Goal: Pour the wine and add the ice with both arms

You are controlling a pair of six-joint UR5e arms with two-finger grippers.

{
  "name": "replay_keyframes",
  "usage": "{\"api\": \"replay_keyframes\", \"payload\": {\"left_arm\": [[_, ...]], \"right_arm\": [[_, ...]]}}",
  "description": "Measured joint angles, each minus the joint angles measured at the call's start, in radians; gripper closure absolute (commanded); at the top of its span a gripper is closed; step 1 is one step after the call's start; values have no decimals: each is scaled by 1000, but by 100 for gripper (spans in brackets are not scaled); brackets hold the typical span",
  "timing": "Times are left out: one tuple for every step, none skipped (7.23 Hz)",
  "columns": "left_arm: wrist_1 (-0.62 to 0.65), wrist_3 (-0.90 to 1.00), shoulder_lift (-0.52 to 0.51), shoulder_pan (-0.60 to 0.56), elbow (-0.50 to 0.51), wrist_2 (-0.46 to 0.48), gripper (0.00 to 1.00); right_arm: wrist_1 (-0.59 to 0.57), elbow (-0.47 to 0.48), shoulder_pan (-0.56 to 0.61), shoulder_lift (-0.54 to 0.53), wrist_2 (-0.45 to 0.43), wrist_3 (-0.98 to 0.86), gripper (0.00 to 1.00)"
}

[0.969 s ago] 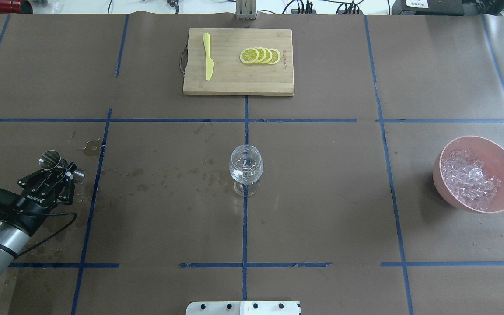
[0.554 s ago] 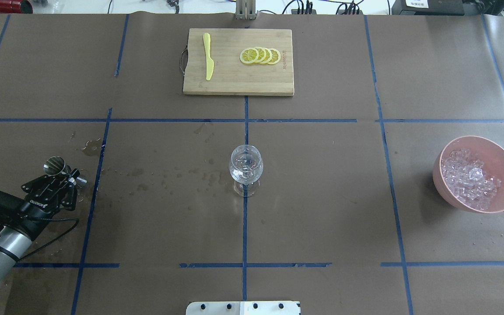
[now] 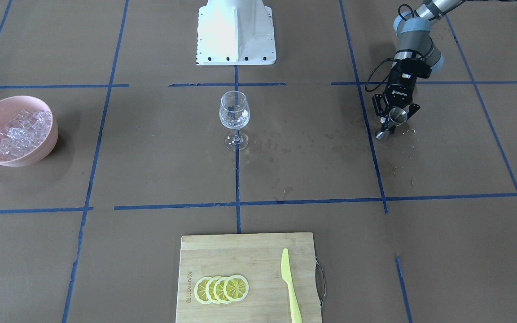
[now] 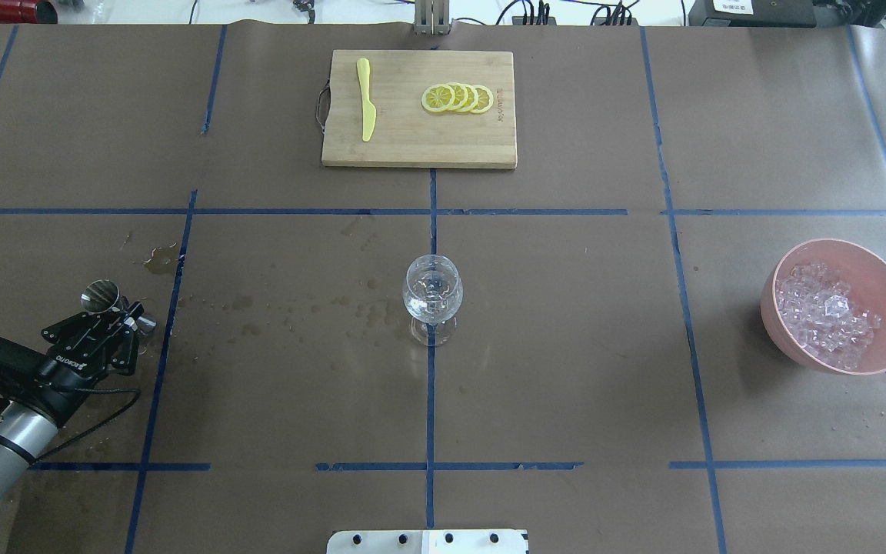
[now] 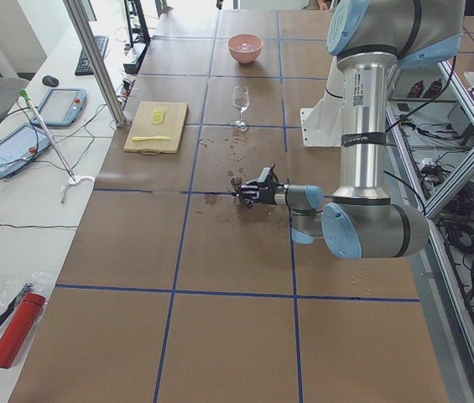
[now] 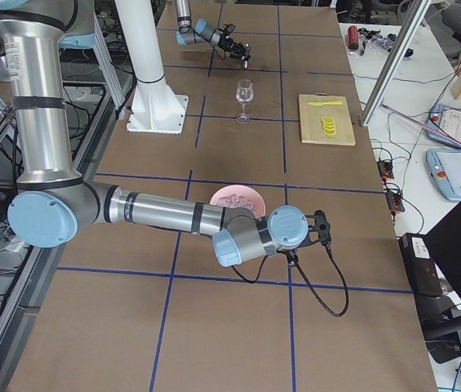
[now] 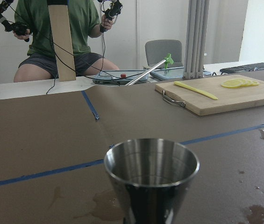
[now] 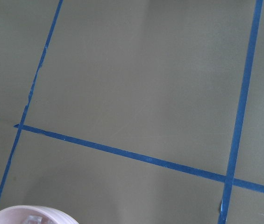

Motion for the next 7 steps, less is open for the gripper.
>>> {"api": "replay_keyframes", "payload": {"left_arm": [[0,0,0,1,0,-9,39],[0,0,1,1,1,-16,15],[0,-1,3,1,1,-21,0],[0,-17,4,1,1,-26,0],[0,-42,6,1,1,-28,0],[1,-54,10,1,0,-31,0],[1,-58,13,1,-2,-36,0]], "right_arm": [[0,2,0,0,0,-1,0],[0,3,0,0,0,-1,0],[0,6,0,0,0,0,0],[1,9,0,0,0,0,0],[1,10,0,1,0,0,0],[1,11,0,1,0,0,0],[2,12,0,1,0,0,0]]}}
